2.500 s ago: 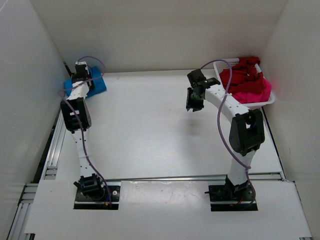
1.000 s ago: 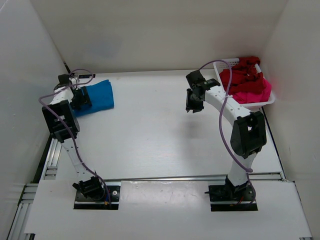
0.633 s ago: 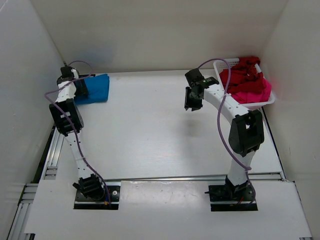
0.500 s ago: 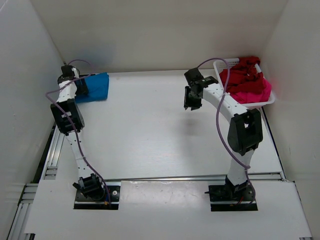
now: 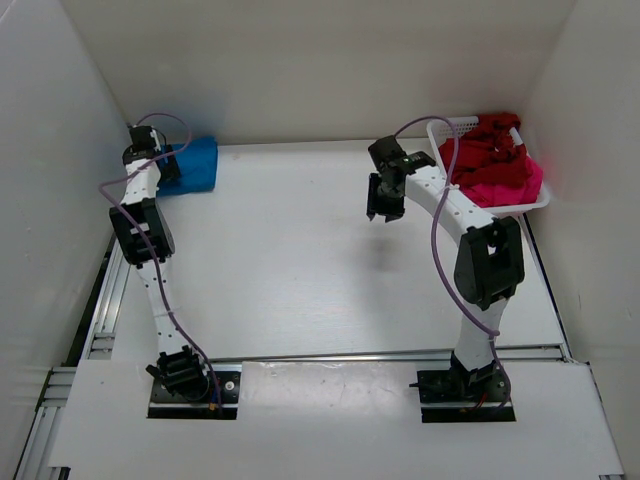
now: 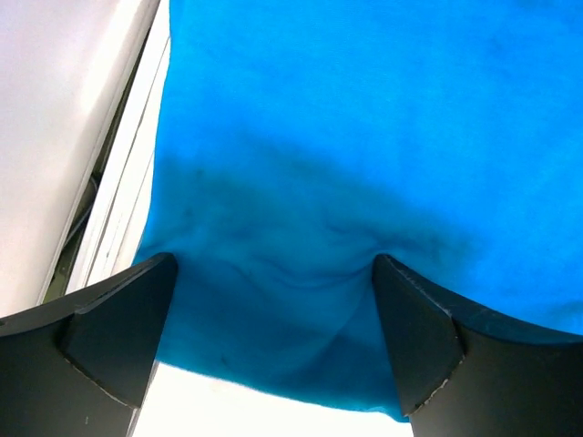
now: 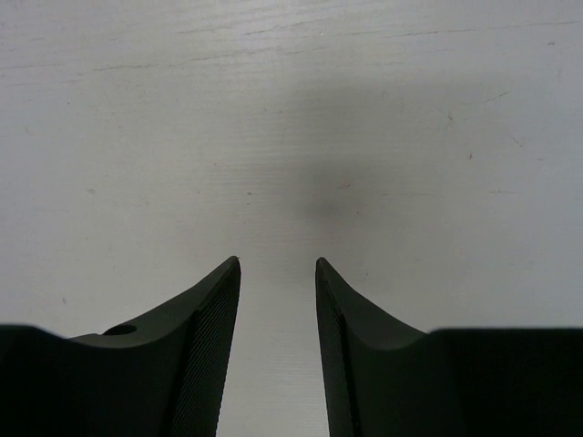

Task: Fold and stack the t-shirts
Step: Put the neatly folded tshirt into the corner of the board with the left arm, then grab crumpled tshirt from bin with the right arm

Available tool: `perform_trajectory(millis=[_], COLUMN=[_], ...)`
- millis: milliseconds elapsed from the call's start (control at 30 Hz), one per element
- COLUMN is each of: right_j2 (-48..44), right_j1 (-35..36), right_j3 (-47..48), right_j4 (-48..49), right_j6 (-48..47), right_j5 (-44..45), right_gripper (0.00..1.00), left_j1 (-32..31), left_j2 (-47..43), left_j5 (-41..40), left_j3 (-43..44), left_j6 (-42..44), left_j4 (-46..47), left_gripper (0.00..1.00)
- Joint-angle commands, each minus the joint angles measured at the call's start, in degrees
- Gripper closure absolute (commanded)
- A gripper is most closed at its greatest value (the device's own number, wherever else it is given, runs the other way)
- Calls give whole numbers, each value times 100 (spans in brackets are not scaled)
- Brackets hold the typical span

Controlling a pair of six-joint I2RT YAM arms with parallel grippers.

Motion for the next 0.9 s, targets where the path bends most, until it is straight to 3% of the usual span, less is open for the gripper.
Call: perform_trajectory(millis=[0,133,233,633,867], right_j2=[-349,-700,-1157,-2933,-3196], right_j1=[19,19,-235,-1938,-2266], right_j3=[434,636,575,-654,-945], right_j4=[-78,-288,-289,247,554], right_j6=[-98,-222,-284,-837,-855], right_j5=[146,497,629,-2,-398], right_gripper=[51,37,32,27,27], left_j1=[-78,-202,-254,-307,-307], left_j2=[-575,-1673,-2912,-7945,-10214], left_j5=[-189,-137,459,874,1507], left_j3=[-220,-720,-1572,-4241,-6201], left_j6=[5,5,5,5,5], left_j4=[-126,-126,-126,-188,-1873], left_gripper=[0,0,0,0,0])
